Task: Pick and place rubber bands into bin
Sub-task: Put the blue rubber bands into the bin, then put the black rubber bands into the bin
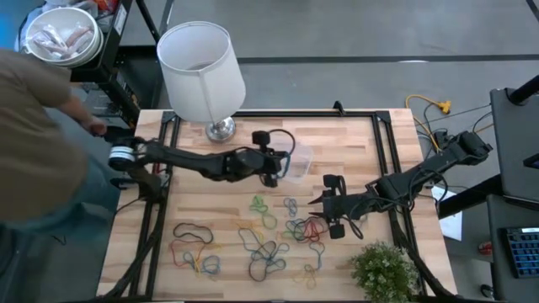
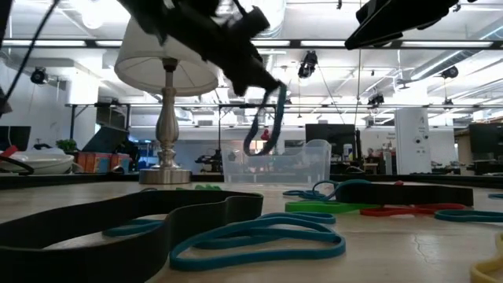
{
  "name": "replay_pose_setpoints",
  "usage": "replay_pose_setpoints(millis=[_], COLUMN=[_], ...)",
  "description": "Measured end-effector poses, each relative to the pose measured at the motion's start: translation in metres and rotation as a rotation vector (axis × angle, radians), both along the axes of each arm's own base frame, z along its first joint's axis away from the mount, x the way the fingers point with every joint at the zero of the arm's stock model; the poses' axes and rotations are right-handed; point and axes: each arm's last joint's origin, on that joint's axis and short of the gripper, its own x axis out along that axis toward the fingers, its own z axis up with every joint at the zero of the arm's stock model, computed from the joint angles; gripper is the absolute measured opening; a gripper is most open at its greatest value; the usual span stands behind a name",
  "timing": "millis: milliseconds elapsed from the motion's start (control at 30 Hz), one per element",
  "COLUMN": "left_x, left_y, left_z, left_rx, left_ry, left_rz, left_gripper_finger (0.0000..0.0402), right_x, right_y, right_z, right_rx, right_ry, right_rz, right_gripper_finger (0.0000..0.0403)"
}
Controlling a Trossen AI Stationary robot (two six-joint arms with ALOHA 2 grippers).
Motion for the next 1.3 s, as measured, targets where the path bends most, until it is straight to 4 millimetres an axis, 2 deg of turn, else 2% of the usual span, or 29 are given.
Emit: replay_pose_setpoints(millis=[267,600,1000,1100,1300], left_x=[0.024,0.024,0.017,0.017,0.016], left_y=[0.019,0.023,0.023,0.023,0.021], left_z=[-0.029,-0.035,-0.032,-0.032,-0.028], left_rx=[0.075,0.059,-0.001,0.0,-0.064], left_ry=[0.059,0.117,0.146,0.186,0.309], left_rz=[0.116,0.143,0.168,0.168,0.134], left_gripper_finger=[0.0,0.0006,0.0141,0.0156,0.0159], right_x=[0.0,0.0,0.0,0.0,-0.001], right_y=[0.0,0.0,0.0,0.0,0.0], right_z=[0.0,-0.001,-0.001,-0.001,-0.001], right_rx=[-0.002,-0.01,-0.012,-0.013,-0.009], right_ry=[0.003,0.007,0.007,0.008,0.008], right_rz=[0.001,0.009,0.01,0.01,0.007], right_gripper_finger=[0.0127,0.0127,0.0127,0.0127,0.0127])
